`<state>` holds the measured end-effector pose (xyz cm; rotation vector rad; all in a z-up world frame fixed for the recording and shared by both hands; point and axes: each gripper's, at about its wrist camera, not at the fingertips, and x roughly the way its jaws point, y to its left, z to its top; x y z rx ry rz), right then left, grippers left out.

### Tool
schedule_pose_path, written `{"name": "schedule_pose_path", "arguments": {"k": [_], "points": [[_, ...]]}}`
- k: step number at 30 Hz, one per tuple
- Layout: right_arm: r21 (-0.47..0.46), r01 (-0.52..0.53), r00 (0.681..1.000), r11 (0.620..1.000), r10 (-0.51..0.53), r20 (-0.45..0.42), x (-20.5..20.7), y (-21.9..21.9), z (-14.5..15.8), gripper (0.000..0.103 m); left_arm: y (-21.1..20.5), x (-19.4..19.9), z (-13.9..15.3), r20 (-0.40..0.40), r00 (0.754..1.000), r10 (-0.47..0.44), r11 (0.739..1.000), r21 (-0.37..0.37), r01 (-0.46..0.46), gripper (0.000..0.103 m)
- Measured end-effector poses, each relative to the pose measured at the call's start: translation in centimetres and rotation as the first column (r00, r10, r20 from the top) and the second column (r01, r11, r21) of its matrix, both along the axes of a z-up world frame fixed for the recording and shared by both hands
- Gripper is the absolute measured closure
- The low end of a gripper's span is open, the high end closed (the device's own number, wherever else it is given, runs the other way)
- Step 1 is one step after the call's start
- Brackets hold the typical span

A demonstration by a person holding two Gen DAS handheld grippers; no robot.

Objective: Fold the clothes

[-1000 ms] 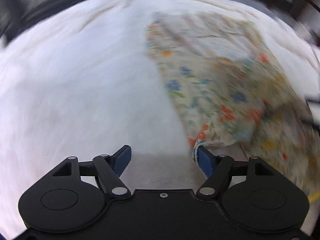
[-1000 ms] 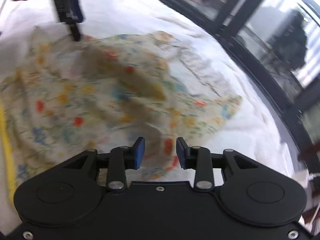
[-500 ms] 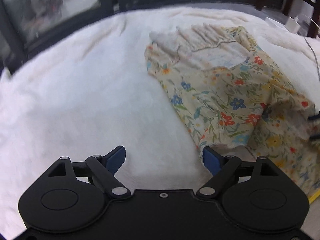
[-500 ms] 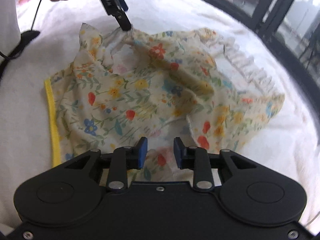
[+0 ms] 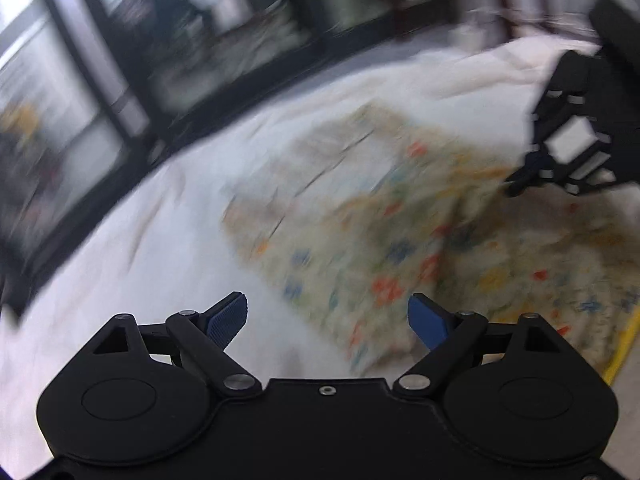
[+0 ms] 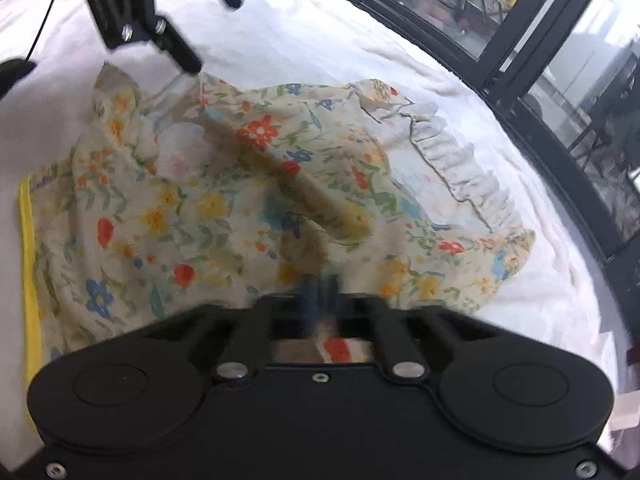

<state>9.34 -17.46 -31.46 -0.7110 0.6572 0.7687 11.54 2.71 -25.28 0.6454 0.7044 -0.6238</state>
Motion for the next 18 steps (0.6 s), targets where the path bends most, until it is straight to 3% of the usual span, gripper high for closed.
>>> {"name": "schedule_pose_path", "arguments": {"k": [1,4,8,10,12,16,18], "points": [[0.009,0.004,1.0,1.0,-0.004,-0.003,-0.1,-0.7,0.2,0.101,-0.8,0.2,-0.1,-0.028,0.995,-0.095,0.995,0.021,0.096,0.016],[0.027,0.063,0.997,0.998,-0.062,-0.048,0.6,-2.7,0.5,0.097,-2.4,1.3,-0.9,-0.083,0.964,-0.251,0.964,0.069,0.257,0.021],[0.045,0.039,0.998,0.998,-0.037,-0.047,0.1,-2.9,1.4,0.06,-3.3,2.9,-2.4,-0.177,0.93,-0.323,0.935,0.091,0.342,0.054],[0.07,-0.007,1.0,0.998,0.008,-0.025,-0.2,-2.4,2.1,0.051,-3.6,3.4,-3.7,-0.23,0.911,-0.343,0.919,0.118,0.376,0.06],[0.051,-0.056,0.998,0.997,0.057,-0.025,-0.3,-1.3,2.0,0.051,-4.3,3.3,-5.1,-0.293,0.872,-0.391,0.878,0.163,0.449,0.061],[-0.006,-0.121,0.993,0.993,0.121,0.009,-0.4,0.1,0.9,0.052,-5.1,1.8,-6.0,-0.312,0.808,-0.5,0.798,0.198,0.57,0.06],[-0.034,-0.141,0.99,0.989,0.141,-0.013,0.0,0.7,0.0,0.055,-5.4,2.1,-6.7,-0.333,0.804,-0.492,0.793,0.21,0.572,0.06]]}}
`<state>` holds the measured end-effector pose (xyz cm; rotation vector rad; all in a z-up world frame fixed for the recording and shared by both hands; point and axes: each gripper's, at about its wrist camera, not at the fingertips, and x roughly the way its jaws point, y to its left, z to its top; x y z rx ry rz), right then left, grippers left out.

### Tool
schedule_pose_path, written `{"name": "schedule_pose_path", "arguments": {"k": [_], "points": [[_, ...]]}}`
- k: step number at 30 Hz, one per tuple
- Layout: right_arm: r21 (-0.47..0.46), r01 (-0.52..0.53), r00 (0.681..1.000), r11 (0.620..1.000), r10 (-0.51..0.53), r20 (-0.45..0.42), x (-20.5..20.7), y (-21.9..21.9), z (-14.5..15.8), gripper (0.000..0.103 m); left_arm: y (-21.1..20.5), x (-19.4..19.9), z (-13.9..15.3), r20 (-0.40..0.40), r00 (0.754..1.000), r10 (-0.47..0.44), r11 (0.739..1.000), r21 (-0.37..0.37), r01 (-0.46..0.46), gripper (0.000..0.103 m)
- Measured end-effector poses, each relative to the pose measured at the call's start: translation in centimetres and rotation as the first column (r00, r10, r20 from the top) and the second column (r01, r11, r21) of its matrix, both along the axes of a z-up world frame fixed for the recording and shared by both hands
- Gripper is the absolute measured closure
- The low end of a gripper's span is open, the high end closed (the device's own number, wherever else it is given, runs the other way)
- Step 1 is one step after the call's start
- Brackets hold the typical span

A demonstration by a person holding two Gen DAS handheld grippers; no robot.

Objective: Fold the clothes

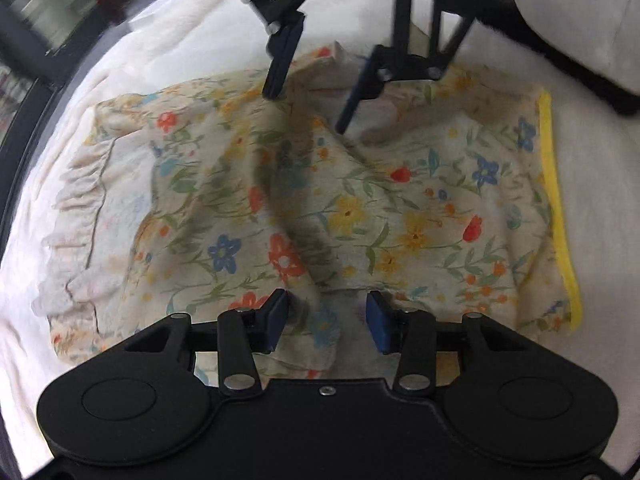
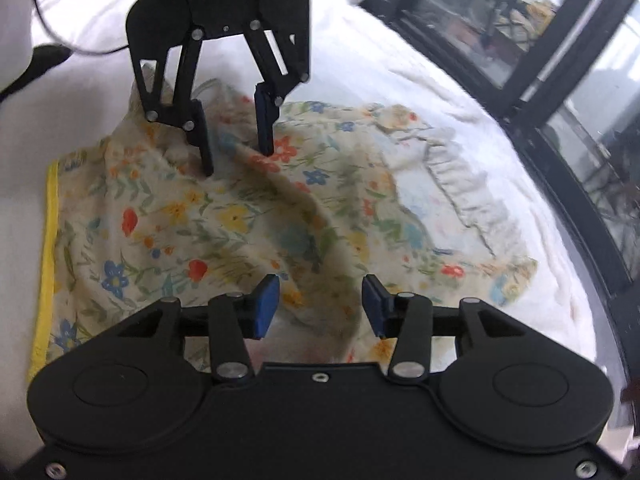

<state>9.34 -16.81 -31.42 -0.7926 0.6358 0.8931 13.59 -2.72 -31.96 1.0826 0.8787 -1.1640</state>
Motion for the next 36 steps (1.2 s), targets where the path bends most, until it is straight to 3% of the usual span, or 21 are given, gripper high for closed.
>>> {"name": "schedule_pose_path", "arguments": {"k": [1,2,3,4,11,13,15,16,17,18,19,21,22,23,25,30,31,33,35,36], "points": [[-0.004,-0.001,1.0,1.0,0.001,-0.002,0.1,0.1,-0.1,0.068,-0.1,0.4,-0.1,-0.023,1.0,0.017,1.0,0.0,-0.017,0.061],[-0.014,-0.002,1.0,1.0,0.002,-0.006,0.3,0.2,-0.4,0.088,0.0,0.8,0.0,-0.045,0.998,0.035,0.999,-0.007,-0.035,0.07],[-0.01,-0.001,1.0,1.0,0.001,-0.013,0.4,0.0,-0.3,0.1,0.3,1.5,0.3,-0.079,0.995,0.065,0.998,-0.018,-0.066,0.078],[-0.004,0.0,1.0,1.0,-0.001,-0.021,0.6,-0.3,-0.1,0.102,0.7,2.1,0.6,-0.101,0.99,0.095,0.995,-0.028,-0.098,0.087],[0.088,-0.004,0.999,0.996,0.008,-0.039,0.2,-2.5,1.9,0.102,3.8,3.9,1.8,-0.113,0.967,0.23,0.967,-0.083,-0.24,0.092],[0.088,-0.011,0.999,0.996,0.015,-0.04,0.1,-2.7,2.1,0.101,4.1,3.4,1.9,-0.096,0.971,0.22,0.971,-0.077,-0.227,0.092],[0.079,-0.018,0.999,0.997,0.021,-0.039,-0.1,-2.5,2.0,0.091,3.5,2.0,2.1,-0.054,0.986,0.155,0.983,-0.086,-0.159,0.09],[0.072,-0.019,0.999,0.997,0.022,-0.039,0.0,-2.2,1.9,0.074,3.3,1.4,2.3,-0.034,0.99,0.137,0.986,-0.088,-0.139,0.086],[0.056,-0.026,0.999,0.998,0.027,-0.029,-0.1,-2.0,1.8,0.07,3.1,0.8,2.3,-0.011,0.993,0.115,0.99,-0.083,-0.116,0.072],[0.05,-0.033,0.999,0.998,0.034,-0.011,-0.3,-1.9,1.6,0.07,2.6,0.2,2.0,0.02,0.996,0.092,0.994,-0.067,-0.09,0.065],[0.048,-0.038,0.999,0.998,0.038,-0.003,-0.4,-1.9,1.5,0.07,2.2,-0.1,1.6,0.045,0.996,0.078,0.996,-0.053,-0.075,0.061],[0.018,-0.041,0.999,0.999,0.041,0.0,-0.4,-1.5,0.9,0.072,1.8,-0.2,0.9,0.062,0.996,0.066,0.997,-0.047,-0.063,0.062],[0.013,-0.041,0.999,0.999,0.041,0.004,-0.4,-1.4,0.8,0.073,1.8,0.0,0.8,0.043,0.996,0.072,0.996,-0.05,-0.069,0.069],[0.004,-0.035,0.999,0.999,0.035,0.017,-0.4,-1.3,0.5,0.084,1.8,0.2,0.8,0.016,0.996,0.083,0.995,-0.052,-0.082,0.087],[0.004,-0.033,0.999,0.999,0.033,0.019,-0.4,-1.1,0.2,0.102,2.1,0.7,1.0,-0.031,0.993,0.112,0.992,-0.051,-0.114,0.092],[-0.05,-0.084,0.996,0.995,0.085,0.031,-1.3,-1.2,-1.2,0.101,3.0,1.1,0.9,-0.07,0.988,0.14,0.989,-0.042,-0.143,0.092],[-0.056,-0.085,0.996,0.995,0.087,0.032,-1.4,-1.2,-1.3,0.1,3.0,1.0,1.0,-0.069,0.988,0.136,0.989,-0.043,-0.139,0.09],[-0.069,-0.091,0.995,0.994,0.093,0.029,-1.7,-1.1,-1.6,0.086,2.8,1.0,1.6,-0.094,0.986,0.138,0.989,-0.034,-0.141,0.08],[-0.061,-0.097,0.995,0.993,0.097,0.009,-1.7,-1.3,-1.0,0.064,2.6,1.1,2.5,-0.145,0.98,0.139,0.989,-0.032,-0.145,0.051],[-0.036,-0.095,0.995,0.995,0.095,-0.009,-1.7,-1.5,-0.3,0.059,3.0,1.1,3.5,-0.191,0.973,0.132,0.988,-0.057,-0.145,0.049]]}}
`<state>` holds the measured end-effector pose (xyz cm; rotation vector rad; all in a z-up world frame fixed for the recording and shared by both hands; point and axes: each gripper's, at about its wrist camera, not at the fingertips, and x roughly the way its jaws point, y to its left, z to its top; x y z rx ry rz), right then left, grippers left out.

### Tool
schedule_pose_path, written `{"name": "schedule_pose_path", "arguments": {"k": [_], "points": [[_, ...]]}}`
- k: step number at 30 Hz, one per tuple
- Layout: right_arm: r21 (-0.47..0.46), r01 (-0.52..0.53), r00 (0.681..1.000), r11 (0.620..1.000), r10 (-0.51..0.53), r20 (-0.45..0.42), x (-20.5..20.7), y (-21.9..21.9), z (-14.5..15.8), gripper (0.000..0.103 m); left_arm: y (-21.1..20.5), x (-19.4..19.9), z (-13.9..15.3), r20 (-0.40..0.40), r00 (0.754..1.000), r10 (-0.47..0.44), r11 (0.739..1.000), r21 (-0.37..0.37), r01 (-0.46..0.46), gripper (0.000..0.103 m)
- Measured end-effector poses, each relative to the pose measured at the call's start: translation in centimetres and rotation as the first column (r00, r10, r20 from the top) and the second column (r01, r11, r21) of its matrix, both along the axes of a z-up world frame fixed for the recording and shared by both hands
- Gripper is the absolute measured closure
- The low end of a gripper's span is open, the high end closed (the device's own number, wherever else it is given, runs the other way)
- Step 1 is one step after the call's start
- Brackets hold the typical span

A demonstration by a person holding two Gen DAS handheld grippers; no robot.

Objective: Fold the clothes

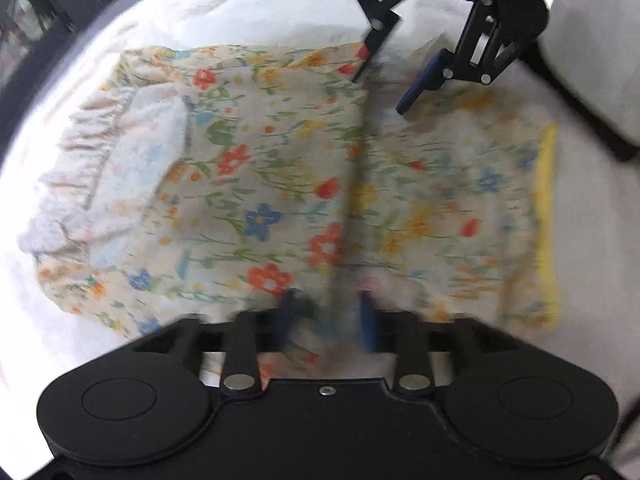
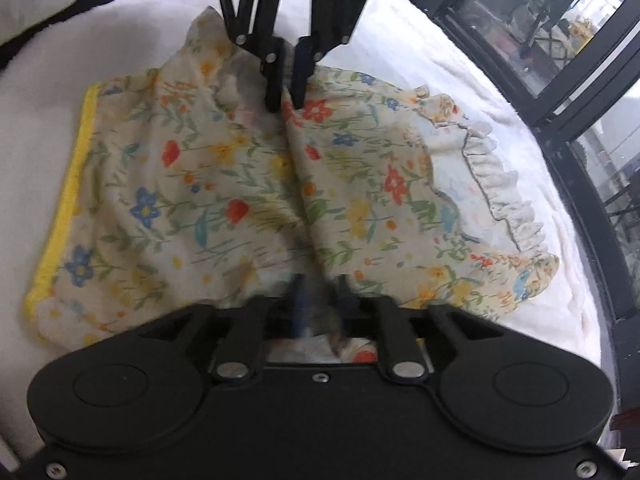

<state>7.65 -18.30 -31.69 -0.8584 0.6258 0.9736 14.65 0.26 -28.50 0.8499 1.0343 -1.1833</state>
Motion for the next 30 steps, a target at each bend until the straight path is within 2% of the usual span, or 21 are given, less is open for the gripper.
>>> {"name": "schedule_pose_path", "arguments": {"k": [1,2,5,7,9,11,13,15,17,19,21,23,24,25,26,27,28,29,30], "points": [[0.014,0.003,1.0,1.0,-0.002,-0.011,0.1,-0.1,0.4,0.047,0.3,-0.1,0.6,-0.011,1.0,0.006,1.0,-0.023,-0.006,0.049],[0.044,0.011,1.0,0.999,-0.01,-0.027,0.3,-0.4,1.2,0.041,0.6,0.0,1.2,-0.026,0.999,0.022,0.998,-0.052,-0.024,0.048],[0.111,0.095,0.995,0.989,-0.092,-0.031,1.5,-0.6,2.6,0.042,0.7,1.5,2.1,-0.061,0.98,0.191,0.97,-0.138,-0.198,0.044],[0.15,0.186,0.983,0.971,-0.184,-0.024,3.0,-0.2,2.7,0.042,0.1,3.2,0.8,-0.072,0.919,0.388,0.908,-0.139,-0.395,0.044],[0.142,0.264,0.964,0.954,-0.264,-0.016,4.7,0.5,1.8,0.042,-0.2,3.6,-0.6,-0.08,0.885,0.46,0.88,-0.096,-0.466,0.044],[0.079,0.255,0.967,0.964,-0.254,-0.029,5.2,1.0,0.3,0.042,-0.2,3.3,-1.5,-0.08,0.882,0.464,0.88,-0.067,-0.47,0.044],[0.005,0.214,0.977,0.977,-0.214,-0.024,4.9,1.3,-1.4,0.042,0.8,2.9,-1.0,-0.121,0.888,0.445,0.887,-0.082,-0.455,0.044],[0.009,0.188,0.982,0.982,-0.188,0.012,4.2,1.0,-1.0,0.041,2.0,2.8,0.0,-0.178,0.89,0.42,0.889,-0.115,-0.443,0.043],[0.036,0.188,0.982,0.982,-0.189,0.025,4.3,0.6,0.2,0.04,3.0,3.6,1.0,-0.204,0.883,0.422,0.877,-0.156,-0.455,0.039],[0.096,0.218,0.974,0.971,-0.222,0.039,5.3,-0.3,2.0,0.035,4.0,5.9,2.7,-0.116,0.866,0.487,0.842,-0.2,-0.501,0.031],[0.14,0.286,0.954,0.948,-0.296,0.051,7.8,-1.1,3.6,0.035,4.6,8.6,3.3,0.009,0.822,0.569,0.803,-0.223,-0.553,0.023],[0.151,0.37,0.924,0.917,-0.38,0.043,11.2,-1.8,4.2,0.036,4.9,11.1,3.0,0.035,0.78,0.625,0.766,-0.222,-0.604,0.019],[0.154,0.403,0.91,0.902,-0.413,0.034,12.7,-2.0,4.2,0.036,5.2,12.5,2.6,0.036,0.752,0.658,0.738,-0.225,-0.636,0.019],[0.165,0.442,0.893,0.882,-0.449,0.005,14.3,-2.2,4.1,0.042,5.6,14.2,2.0,0.029,0.704,0.709,0.689,-0.241,-0.684,0.02],[0.175,0.481,0.875,0.859,-0.484,-0.026,16.0,-2.3,3.9,0.057,6.1,15.2,1.5,0.018,0.654,0.756,0.635,-0.259,-0.728,0.02],[0.194,0.546,0.837,0.815,-0.542,-0.079,18.3,-2.3,3.4,0.062,6.5,16.1,1.0,0.006,0.601,0.799,0.579,-0.276,-0.767,0.02],[0.201,0.573,0.819,0.795,-0.564,-0.104,19.1,-2.1,3.2,0.065,6.9,16.9,0.5,-0.008,0.554,0.832,0.529,-0.287,-0.799,0.02],[0.217,0.626,0.779,0.749,-0.608,-0.154,21.2,-1.9,2.7,0.067,7.1,17.6,0.1,-0.032,0.517,0.856,0.488,-0.286,-0.825,0.02],[0.222,0.658,0.753,0.72,-0.631,-0.186,22.6,-1.7,2.2,0.068,7.4,18.4,-0.3,-0.063,0.467,0.882,0.434,-0.28,-0.856,0.02]]}}
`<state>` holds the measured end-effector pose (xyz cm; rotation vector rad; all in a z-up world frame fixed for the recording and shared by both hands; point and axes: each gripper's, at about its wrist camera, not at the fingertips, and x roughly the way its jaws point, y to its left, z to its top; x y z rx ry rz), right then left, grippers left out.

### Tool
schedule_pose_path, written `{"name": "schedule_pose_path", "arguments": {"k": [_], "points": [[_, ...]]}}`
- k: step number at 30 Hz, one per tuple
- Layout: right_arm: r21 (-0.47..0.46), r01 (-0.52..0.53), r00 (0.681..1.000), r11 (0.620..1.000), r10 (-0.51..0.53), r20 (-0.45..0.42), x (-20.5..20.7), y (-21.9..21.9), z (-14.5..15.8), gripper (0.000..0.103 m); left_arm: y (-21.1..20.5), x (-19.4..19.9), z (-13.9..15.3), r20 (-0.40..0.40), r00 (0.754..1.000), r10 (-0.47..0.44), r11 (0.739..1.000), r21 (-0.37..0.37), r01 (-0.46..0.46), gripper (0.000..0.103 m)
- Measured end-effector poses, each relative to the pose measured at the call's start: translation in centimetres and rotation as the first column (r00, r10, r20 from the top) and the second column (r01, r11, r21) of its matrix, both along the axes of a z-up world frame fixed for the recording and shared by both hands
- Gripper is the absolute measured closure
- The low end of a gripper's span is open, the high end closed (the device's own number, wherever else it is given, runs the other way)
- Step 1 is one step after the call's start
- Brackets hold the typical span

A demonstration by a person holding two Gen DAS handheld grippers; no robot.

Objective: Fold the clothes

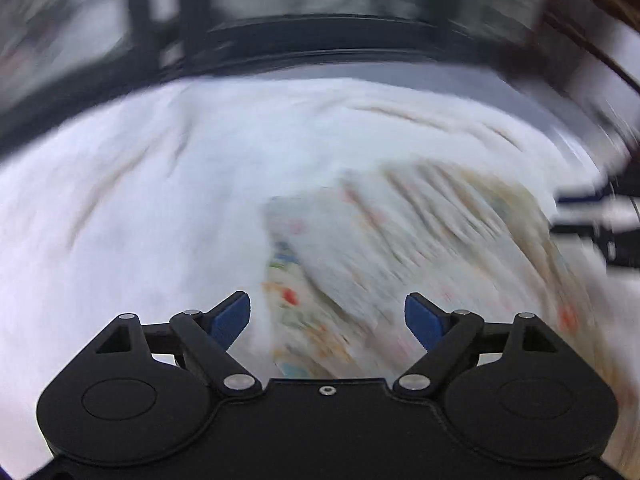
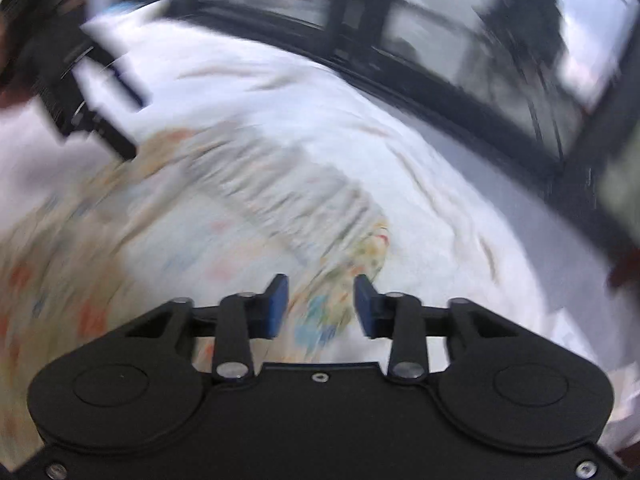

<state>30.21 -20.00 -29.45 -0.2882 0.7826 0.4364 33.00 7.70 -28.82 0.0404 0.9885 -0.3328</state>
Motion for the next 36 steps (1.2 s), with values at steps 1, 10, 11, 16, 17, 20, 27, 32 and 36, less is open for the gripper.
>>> {"name": "schedule_pose_path", "arguments": {"k": [1,10,11,16,17,20,27,32,36], "points": [[0.012,0.02,1.0,1.0,-0.02,-0.024,1.0,0.1,-0.4,0.072,0.0,0.2,-0.1,-0.01,1.0,0.022,1.0,0.005,-0.022,0.02],[-0.005,0.086,0.991,0.996,-0.086,-0.099,2.2,-0.4,-3.4,0.065,0.5,-1.2,-0.1,0.009,1.0,0.019,0.996,0.087,-0.019,0.02],[0.016,0.098,0.991,0.995,-0.096,-0.09,2.0,-1.1,-2.7,0.064,0.8,-1.4,0.5,0.022,1.0,0.009,0.997,0.076,-0.01,0.02],[0.097,0.049,0.998,0.994,-0.047,-0.03,-0.9,-3.6,3.4,0.04,1.5,-4.5,7.9,0.105,0.99,-0.098,0.995,0.012,0.098,0.019],[0.084,0.025,1.0,0.996,-0.025,0.001,-2.5,-4.1,6.2,0.039,1.3,-5.5,9.4,0.116,0.99,-0.087,0.996,0.013,0.086,0.018],[0.076,0.04,0.999,0.996,-0.042,0.022,-5.2,-4.5,10.7,0.035,0.7,-9.7,15.2,0.079,0.995,0.054,0.998,0.033,-0.057,0.017],[0.154,0.019,0.996,0.988,-0.006,-0.084,-14.2,-4.4,26.3,0.019,-0.8,-19.3,30.3,-0.043,0.986,0.16,0.983,-0.086,-0.163,0.002],[0.17,0.137,0.959,0.976,-0.088,-0.269,-20.0,-4.8,31.7,0.013,-1.9,-28.0,35.9,-0.033,0.985,0.167,0.98,-0.107,-0.169,0.0],[0.163,0.233,0.895,0.959,-0.147,-0.42,-25.6,-5.0,30.4,0.013,-3.4,-34.1,32.9,-0.156,0.964,0.216,0.971,-0.07,-0.229,0.0]]}}
